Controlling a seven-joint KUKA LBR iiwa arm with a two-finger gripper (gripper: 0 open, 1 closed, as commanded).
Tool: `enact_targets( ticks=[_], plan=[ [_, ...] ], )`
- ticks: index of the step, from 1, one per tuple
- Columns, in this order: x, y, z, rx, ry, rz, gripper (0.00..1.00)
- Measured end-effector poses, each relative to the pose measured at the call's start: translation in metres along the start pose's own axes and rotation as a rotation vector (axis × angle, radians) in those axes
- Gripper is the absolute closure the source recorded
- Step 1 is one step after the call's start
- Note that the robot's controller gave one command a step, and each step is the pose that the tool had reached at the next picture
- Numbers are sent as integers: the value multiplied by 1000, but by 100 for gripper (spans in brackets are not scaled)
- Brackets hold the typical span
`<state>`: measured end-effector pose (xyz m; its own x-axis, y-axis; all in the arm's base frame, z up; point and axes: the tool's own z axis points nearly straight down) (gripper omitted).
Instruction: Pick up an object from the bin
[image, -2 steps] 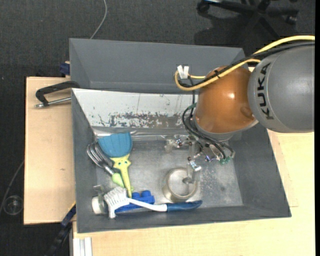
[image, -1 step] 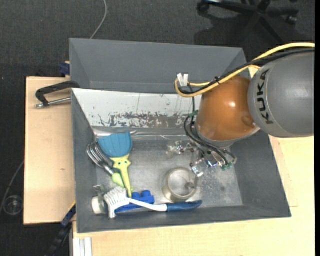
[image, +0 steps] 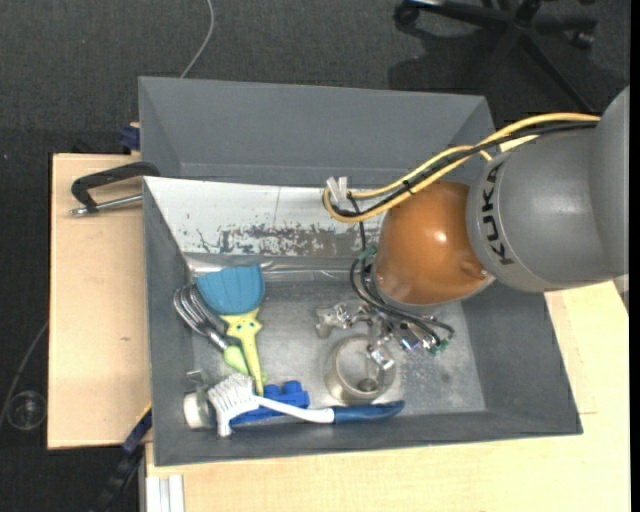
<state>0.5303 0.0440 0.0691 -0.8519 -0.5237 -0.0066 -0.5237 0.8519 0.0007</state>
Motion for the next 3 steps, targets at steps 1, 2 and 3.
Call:
enact_targets(
  ticks=[1, 2, 3],
  plan=[
    [-6, -5, -3, 4, -12, -61, 100],
    [-6, -5, -3, 4, -12, -61, 100],
    [-5, -4, -6, 3, -11, -61, 100]
  ],
)
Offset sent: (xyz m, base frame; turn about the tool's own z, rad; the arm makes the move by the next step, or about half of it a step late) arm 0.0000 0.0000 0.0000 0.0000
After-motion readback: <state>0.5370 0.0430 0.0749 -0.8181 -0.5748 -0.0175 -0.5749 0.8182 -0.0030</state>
